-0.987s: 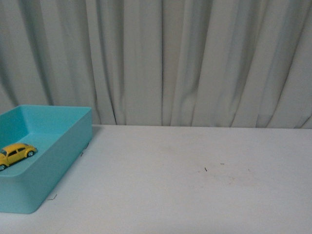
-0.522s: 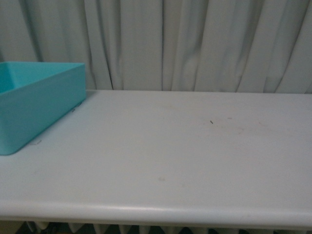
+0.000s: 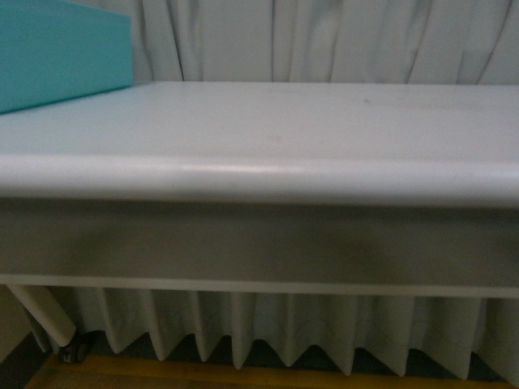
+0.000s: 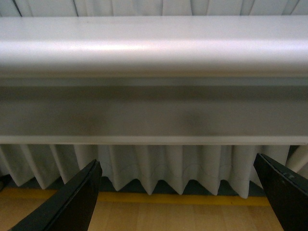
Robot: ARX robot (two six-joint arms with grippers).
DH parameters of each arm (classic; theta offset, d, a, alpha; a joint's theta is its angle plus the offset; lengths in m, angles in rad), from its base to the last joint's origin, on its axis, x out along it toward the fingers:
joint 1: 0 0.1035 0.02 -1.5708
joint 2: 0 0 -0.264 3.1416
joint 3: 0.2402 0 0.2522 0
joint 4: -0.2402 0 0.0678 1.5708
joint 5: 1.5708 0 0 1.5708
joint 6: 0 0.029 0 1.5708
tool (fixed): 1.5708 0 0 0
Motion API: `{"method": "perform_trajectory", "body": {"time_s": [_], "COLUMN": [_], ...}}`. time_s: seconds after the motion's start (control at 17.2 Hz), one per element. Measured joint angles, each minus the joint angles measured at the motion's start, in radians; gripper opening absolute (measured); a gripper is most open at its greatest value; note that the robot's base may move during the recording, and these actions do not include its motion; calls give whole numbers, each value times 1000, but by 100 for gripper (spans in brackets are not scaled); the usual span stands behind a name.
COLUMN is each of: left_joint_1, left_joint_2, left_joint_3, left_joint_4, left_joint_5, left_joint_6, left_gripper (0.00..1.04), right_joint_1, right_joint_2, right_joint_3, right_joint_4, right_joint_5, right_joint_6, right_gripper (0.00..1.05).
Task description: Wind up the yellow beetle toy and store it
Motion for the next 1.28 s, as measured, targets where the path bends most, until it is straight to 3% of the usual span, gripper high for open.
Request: {"method": "perform_trajectory", "body": {"time_s": [1.28], "left_joint_1": [0], "left_joint_2": [0], "left_joint_3": [0], "left_joint_4": [0], "left_joint_5": [-2], "left_joint_6": [0], "left_gripper": [98], "right_joint_1": [0], "right_joint_2": [0], "right_joint_3": [0], "right_joint_4": [-1], "right_joint_5": [0], "right_joint_6": [0], "right_gripper": [98]}}
